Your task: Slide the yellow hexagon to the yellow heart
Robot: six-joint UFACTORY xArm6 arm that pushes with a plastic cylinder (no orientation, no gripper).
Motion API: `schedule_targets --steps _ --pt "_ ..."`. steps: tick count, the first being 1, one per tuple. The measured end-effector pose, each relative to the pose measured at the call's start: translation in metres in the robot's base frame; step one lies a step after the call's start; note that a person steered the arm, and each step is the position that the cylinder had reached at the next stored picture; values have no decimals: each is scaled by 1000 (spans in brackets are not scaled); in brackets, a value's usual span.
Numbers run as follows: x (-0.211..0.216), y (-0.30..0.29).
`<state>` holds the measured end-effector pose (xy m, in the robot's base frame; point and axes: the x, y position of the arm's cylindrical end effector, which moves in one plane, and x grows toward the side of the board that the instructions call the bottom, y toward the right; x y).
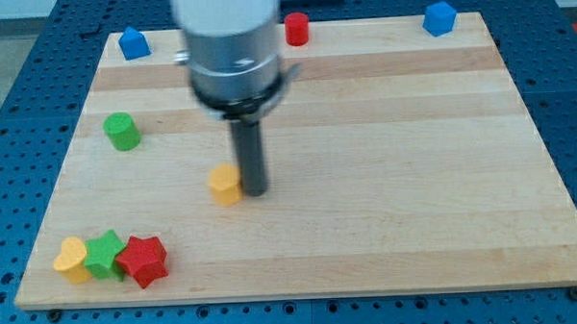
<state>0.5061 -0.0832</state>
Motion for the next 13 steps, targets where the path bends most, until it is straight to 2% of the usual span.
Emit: schedule_targets --steps 1,2,3,4,7,9,11,13 --pt "8 -55" --pt "8 -54" --pt "-1 -21" --pt "-15 -24" --pt "-17 -140" --pt "-31 -144" --pt "-24 -185" --pt "-23 -181"
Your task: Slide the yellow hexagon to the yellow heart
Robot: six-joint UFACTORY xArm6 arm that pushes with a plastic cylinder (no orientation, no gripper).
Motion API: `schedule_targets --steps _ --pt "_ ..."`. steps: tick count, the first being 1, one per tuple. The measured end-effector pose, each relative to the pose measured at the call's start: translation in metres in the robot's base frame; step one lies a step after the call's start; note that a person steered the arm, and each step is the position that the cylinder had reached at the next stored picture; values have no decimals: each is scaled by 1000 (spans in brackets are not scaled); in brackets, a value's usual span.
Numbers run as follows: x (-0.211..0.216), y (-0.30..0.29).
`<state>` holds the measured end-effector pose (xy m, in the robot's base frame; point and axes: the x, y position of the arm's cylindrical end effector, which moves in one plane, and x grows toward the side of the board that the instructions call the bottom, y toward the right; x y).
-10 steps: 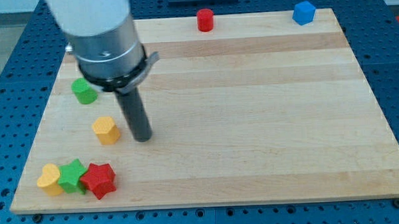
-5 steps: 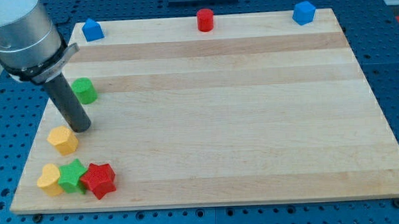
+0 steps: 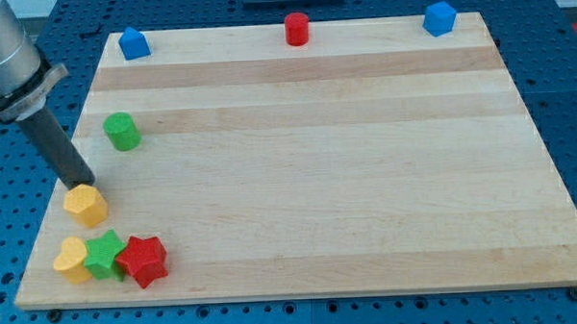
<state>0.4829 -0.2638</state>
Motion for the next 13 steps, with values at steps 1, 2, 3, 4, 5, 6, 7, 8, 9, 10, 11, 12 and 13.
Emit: schedule_targets --steps 1,2,3,4,5,6,7,8,9,10,11,12,13 --pt "7 1" --pt "22 1" --pt "34 1" --pt "35 1" --pt "35 1" --pt "36 0" --pt "36 -4" --pt "38 -6" --pt "42 -6" --pt "44 -6" --pt "42 -7" --pt "32 -8" --pt "25 -6"
